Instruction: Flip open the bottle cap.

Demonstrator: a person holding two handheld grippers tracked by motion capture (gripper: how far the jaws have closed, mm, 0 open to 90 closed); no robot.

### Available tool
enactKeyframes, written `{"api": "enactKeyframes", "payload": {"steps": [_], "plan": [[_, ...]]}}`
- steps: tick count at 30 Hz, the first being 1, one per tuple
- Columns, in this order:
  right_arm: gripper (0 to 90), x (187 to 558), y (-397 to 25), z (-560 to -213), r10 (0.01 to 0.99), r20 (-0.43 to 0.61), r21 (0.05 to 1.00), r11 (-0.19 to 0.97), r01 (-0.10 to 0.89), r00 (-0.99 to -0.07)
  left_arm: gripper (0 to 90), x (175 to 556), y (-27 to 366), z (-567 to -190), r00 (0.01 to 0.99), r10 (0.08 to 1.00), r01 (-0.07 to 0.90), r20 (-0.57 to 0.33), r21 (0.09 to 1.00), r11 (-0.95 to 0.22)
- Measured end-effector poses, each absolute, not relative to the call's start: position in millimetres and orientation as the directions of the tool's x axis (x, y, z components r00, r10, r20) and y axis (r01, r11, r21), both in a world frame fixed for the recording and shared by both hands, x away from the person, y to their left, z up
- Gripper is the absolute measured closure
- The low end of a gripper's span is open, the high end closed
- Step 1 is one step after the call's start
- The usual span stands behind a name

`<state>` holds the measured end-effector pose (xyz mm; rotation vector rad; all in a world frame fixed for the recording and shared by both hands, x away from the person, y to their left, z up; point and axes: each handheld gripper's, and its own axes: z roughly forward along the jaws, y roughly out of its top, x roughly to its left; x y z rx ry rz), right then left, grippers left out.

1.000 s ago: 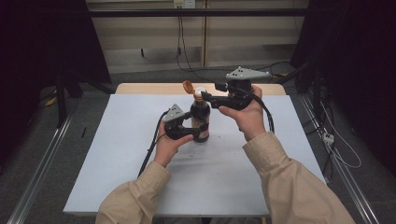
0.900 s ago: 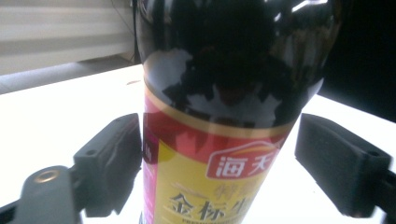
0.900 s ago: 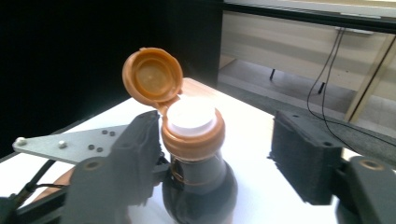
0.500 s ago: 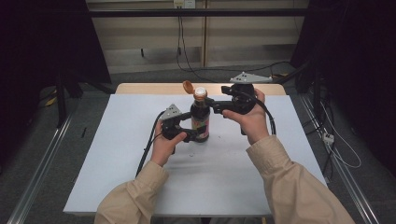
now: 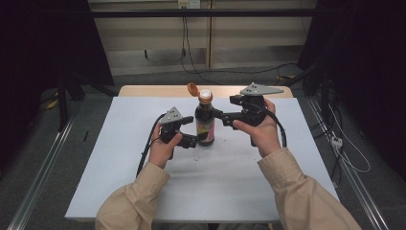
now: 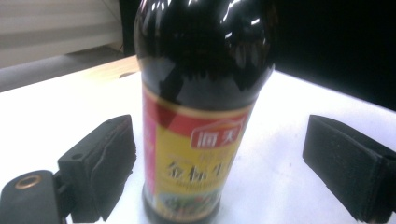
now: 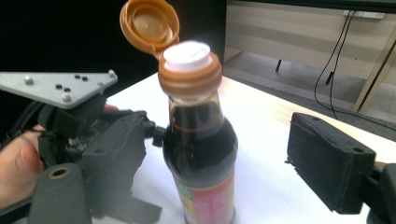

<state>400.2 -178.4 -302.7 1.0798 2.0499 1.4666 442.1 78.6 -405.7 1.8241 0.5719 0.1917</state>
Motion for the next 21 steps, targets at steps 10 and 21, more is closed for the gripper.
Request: {"api": "enactKeyframes", "payload": {"steps": [10, 21], "plan": [[17.5, 390, -186, -322, 0.761, 0.118, 0.912, 0.171, 0.373, -0.638, 8.9, 437, 94, -403, 0.866, 0.462, 0.296, -0.189, 0.940, -0.171], [17.2, 379, -190, -340, 0.744, 0.131, 0.904, 0.182, 0.387, -0.656, 8.7, 429, 110, -400, 0.868, 0.468, 0.287, -0.166, 0.937, -0.199]]}}
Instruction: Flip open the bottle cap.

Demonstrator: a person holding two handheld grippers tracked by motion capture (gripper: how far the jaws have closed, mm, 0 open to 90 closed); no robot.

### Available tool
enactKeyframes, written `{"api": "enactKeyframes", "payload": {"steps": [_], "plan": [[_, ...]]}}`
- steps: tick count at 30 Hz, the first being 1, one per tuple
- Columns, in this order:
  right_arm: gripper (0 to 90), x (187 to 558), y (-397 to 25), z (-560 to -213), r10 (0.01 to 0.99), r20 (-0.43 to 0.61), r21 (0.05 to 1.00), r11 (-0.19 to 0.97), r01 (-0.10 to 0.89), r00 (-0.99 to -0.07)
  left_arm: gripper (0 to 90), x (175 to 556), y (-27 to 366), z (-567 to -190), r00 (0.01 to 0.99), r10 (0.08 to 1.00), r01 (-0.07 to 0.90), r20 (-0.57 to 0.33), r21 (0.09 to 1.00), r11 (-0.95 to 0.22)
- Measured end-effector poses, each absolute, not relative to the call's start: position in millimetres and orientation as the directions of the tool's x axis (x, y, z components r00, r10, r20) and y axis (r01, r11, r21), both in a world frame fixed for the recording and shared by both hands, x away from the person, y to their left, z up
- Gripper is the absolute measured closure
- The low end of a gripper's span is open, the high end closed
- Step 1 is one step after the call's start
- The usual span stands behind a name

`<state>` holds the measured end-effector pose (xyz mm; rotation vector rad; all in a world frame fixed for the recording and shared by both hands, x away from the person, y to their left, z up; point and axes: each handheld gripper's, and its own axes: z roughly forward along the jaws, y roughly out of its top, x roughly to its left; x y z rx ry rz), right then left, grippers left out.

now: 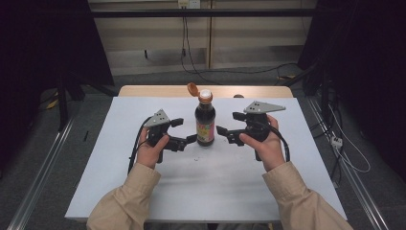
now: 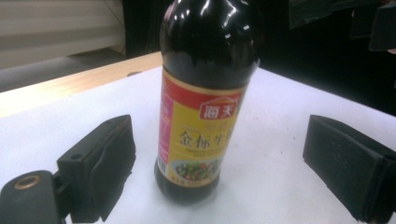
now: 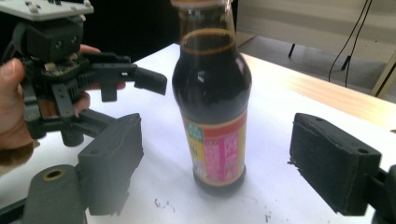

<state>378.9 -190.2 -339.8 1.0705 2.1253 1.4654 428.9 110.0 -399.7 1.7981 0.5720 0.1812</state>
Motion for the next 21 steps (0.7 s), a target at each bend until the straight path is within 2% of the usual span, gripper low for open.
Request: {"api": "enactKeyframes", "payload": {"steps": [16, 21], "plan": [[16.5, 367, -199, -362, 0.741, 0.134, 0.894, 0.197, 0.403, -0.658, 8.8, 419, 127, -401, 0.862, 0.476, 0.293, -0.176, 0.939, -0.183], [16.3, 365, -203, -370, 0.744, 0.135, 0.888, 0.202, 0.413, -0.655, 8.7, 417, 131, -401, 0.864, 0.477, 0.288, -0.159, 0.934, -0.210]]}}
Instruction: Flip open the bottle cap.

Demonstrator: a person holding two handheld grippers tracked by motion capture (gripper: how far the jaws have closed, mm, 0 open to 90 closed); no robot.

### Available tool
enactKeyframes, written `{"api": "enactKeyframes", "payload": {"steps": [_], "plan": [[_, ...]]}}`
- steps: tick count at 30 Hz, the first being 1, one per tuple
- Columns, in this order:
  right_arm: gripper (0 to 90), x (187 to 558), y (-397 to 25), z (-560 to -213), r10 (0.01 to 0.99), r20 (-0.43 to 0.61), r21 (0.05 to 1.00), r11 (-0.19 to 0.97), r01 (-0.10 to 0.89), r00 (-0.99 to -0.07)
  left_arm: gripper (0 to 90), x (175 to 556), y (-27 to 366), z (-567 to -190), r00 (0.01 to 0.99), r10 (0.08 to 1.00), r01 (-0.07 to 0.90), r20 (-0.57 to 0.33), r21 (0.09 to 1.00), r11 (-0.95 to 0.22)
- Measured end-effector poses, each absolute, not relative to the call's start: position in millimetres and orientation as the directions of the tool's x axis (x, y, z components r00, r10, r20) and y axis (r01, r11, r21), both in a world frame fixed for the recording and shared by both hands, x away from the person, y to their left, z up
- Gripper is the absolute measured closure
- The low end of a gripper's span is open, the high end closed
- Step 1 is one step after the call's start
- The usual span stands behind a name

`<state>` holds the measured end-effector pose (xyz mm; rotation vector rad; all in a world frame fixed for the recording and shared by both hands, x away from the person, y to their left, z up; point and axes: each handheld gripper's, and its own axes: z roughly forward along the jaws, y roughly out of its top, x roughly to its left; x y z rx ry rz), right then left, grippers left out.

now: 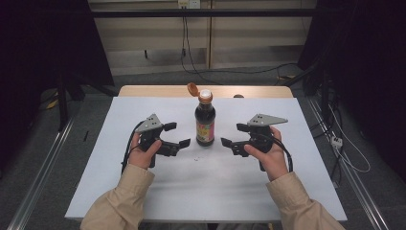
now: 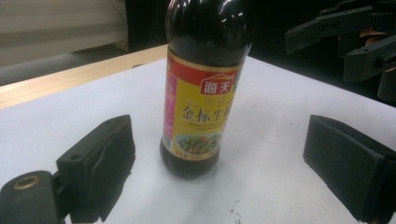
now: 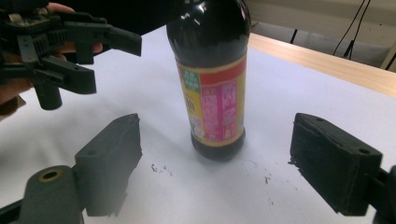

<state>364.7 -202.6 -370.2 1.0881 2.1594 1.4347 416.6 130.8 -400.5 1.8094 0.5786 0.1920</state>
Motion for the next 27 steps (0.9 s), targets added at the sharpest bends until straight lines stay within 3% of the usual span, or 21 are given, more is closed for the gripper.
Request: {"api": "enactKeyframes", "payload": {"steps": [27], "plan": [[14.7, 346, -227, -400, 0.759, 0.153, 0.885, 0.180, 0.430, -0.633, 8.8, 401, 159, -408, 0.856, 0.497, 0.294, -0.144, 0.926, -0.237]]}}
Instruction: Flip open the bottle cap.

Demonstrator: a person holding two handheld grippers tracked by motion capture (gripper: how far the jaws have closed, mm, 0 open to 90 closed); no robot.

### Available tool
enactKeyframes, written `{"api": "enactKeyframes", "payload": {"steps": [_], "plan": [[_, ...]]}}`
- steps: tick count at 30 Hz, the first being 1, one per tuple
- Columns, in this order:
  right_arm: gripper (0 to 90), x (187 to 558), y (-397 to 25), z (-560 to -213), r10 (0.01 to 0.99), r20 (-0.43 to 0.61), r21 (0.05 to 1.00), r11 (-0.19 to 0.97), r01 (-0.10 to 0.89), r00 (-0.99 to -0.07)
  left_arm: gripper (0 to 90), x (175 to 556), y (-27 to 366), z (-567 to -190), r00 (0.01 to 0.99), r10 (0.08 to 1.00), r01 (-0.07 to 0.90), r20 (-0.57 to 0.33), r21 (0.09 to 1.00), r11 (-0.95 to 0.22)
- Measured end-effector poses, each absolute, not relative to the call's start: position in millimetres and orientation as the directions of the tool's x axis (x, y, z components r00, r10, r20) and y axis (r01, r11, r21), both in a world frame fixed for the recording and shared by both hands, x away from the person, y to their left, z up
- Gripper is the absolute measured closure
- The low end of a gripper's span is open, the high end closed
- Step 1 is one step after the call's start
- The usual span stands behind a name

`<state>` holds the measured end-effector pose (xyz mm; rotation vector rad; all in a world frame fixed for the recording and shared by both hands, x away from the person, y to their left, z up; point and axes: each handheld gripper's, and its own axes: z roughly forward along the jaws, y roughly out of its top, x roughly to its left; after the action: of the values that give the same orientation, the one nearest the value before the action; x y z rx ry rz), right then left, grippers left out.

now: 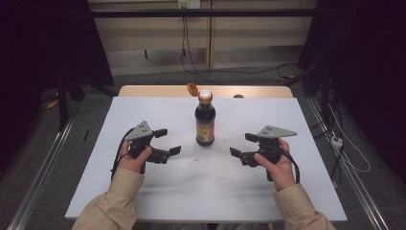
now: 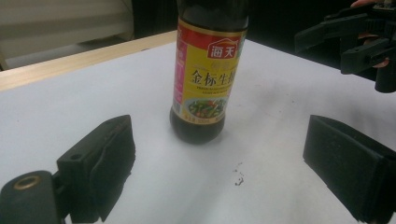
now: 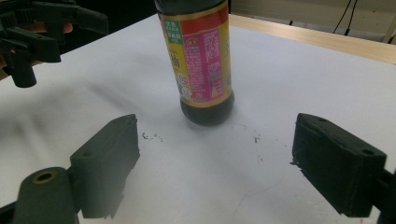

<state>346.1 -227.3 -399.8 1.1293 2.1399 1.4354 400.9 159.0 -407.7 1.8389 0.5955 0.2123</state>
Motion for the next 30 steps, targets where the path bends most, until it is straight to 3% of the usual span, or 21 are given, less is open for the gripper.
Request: {"api": "enactKeyframes", "payload": {"steps": [30], "plan": [[14.5, 324, -249, -424, 0.769, 0.160, 0.881, 0.171, 0.442, -0.618, 8.8, 385, 191, -415, 0.838, 0.524, 0.321, -0.154, 0.915, -0.245]]}}
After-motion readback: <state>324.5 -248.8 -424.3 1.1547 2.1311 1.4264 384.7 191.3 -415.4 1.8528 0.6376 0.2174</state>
